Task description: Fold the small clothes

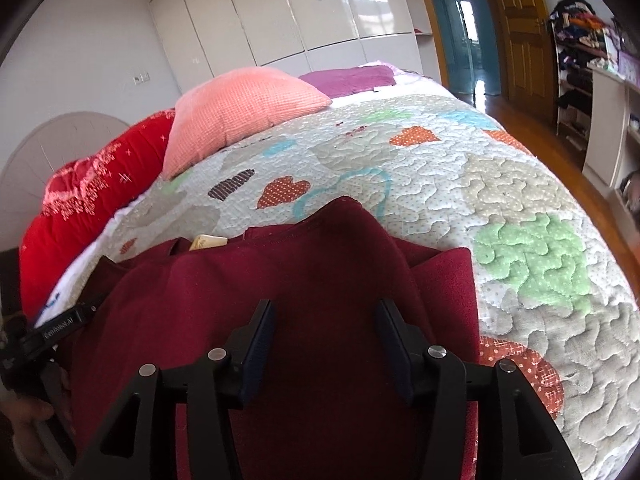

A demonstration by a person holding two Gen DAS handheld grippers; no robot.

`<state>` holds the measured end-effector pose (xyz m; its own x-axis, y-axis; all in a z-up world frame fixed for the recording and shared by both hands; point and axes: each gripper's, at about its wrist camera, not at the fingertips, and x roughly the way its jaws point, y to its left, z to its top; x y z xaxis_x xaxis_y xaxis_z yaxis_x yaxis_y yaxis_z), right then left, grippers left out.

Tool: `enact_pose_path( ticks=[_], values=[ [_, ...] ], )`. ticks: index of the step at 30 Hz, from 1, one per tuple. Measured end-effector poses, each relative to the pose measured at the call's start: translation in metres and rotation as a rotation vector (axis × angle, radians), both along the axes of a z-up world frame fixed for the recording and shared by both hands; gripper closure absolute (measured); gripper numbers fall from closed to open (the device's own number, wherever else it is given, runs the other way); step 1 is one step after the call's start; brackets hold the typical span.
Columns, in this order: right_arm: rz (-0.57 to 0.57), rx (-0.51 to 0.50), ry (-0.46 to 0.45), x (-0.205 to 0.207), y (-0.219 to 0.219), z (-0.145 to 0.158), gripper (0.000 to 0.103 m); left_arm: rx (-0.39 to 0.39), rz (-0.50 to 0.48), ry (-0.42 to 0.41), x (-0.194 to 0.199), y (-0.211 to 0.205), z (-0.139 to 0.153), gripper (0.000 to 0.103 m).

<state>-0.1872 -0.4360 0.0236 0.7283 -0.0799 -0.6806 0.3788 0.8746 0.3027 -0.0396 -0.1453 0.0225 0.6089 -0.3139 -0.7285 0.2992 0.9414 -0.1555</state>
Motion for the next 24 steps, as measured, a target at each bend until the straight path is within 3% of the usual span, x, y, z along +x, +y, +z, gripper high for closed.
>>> enact_pose_path(
  ticks=[9, 13, 15, 17, 20, 22, 24],
  values=[
    [0.013, -0.011, 0.019, 0.002, 0.0, 0.001, 0.049, 0.055, -0.027, -0.02, -0.035, 0.009, 0.015, 0.023],
    [0.014, -0.071, 0.097, -0.003, 0.016, 0.021, 0.048, 0.093, -0.052, -0.076, -0.051, 0.018, 0.017, 0.023],
    [0.044, -0.041, 0.056, -0.01, 0.027, 0.025, 0.037, 0.091, -0.053, -0.081, -0.054, 0.022, 0.014, 0.023],
    [0.08, -0.038, 0.076, -0.009, 0.039, 0.017, 0.031, 0.064, -0.051, -0.064, -0.053, 0.027, 0.012, 0.023],
    [0.104, -0.204, 0.134, 0.0, 0.062, 0.009, 0.027, 0.041, -0.053, -0.046, -0.052, 0.032, 0.012, 0.023],
    [0.101, -0.248, 0.157, 0.004, 0.069, 0.009, 0.027, 0.043, -0.056, -0.04, -0.051, 0.034, 0.012, 0.023],
    [0.083, -0.225, 0.164, 0.004, 0.068, 0.011, 0.027, 0.045, -0.059, -0.038, -0.051, 0.036, 0.013, 0.023]
  ],
)
